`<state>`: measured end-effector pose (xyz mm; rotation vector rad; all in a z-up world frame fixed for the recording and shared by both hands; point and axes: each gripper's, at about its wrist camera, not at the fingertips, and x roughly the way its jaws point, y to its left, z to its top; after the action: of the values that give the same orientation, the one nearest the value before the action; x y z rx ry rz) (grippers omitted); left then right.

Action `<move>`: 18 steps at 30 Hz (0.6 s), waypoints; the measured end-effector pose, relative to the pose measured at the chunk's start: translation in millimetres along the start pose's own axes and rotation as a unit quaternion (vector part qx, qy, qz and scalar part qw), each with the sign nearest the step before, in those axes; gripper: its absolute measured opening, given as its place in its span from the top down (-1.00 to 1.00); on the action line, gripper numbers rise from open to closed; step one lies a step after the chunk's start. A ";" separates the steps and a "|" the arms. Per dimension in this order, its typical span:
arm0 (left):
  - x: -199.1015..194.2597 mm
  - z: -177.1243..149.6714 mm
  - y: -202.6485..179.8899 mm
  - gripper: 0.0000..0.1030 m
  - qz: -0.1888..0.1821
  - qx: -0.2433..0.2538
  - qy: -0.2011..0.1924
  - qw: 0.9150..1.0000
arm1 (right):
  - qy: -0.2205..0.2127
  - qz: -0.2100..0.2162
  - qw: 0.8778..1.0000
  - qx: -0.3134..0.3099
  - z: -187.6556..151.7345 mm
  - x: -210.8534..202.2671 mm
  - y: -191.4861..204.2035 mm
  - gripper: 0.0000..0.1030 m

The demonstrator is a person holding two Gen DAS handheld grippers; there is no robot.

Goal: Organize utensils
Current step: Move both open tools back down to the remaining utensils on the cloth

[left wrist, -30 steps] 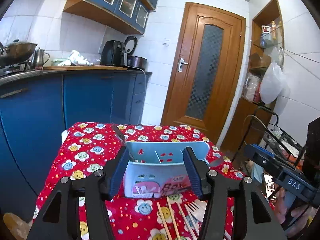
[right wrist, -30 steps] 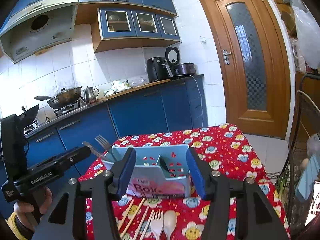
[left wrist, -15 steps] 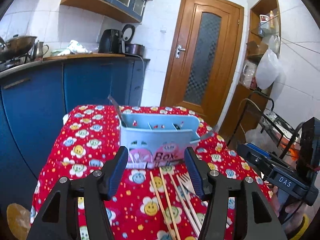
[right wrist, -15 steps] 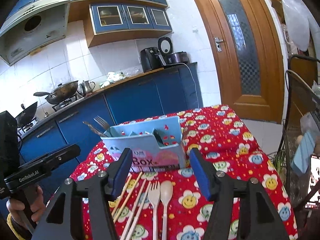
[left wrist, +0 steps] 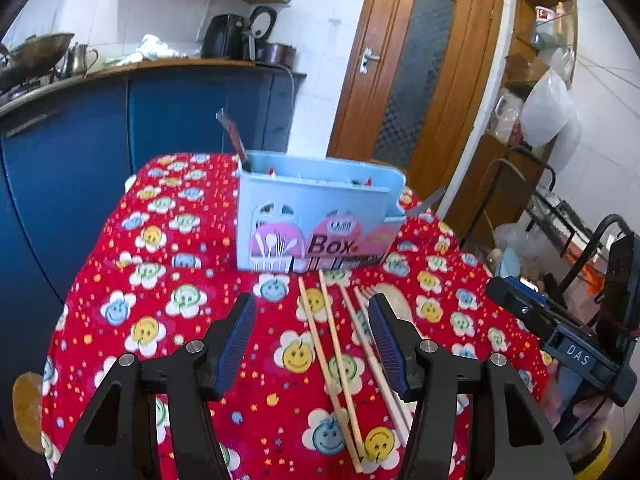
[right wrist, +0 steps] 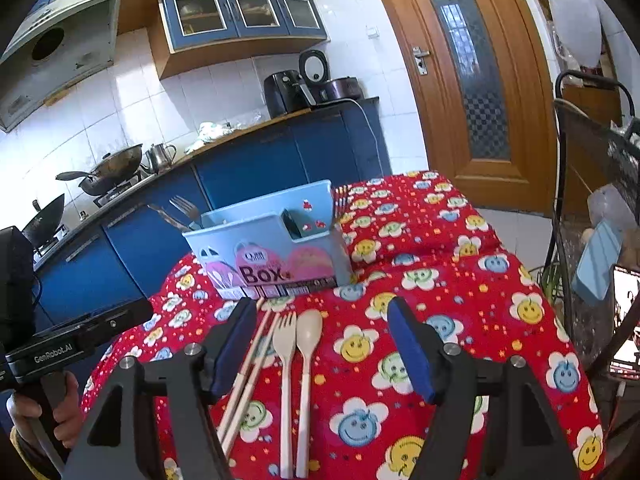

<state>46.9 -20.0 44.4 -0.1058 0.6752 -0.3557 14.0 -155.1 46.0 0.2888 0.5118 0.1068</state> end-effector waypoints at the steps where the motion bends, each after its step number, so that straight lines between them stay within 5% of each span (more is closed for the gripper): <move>1: 2.7 -1.5 0.4 -0.16 0.004 -0.002 0.007 1.000 | 0.003 0.000 1.000 0.001 -1.7 0.2 -1.4 -0.38; 18: 54.1 -16.9 2.9 -0.16 0.033 -0.003 0.124 0.992 | 0.030 -0.006 0.999 0.020 -15.8 3.6 -21.9 -0.44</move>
<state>76.2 -36.2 -1.5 -0.0446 0.9236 -0.3059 9.9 -171.5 24.6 0.3212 0.5758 0.0939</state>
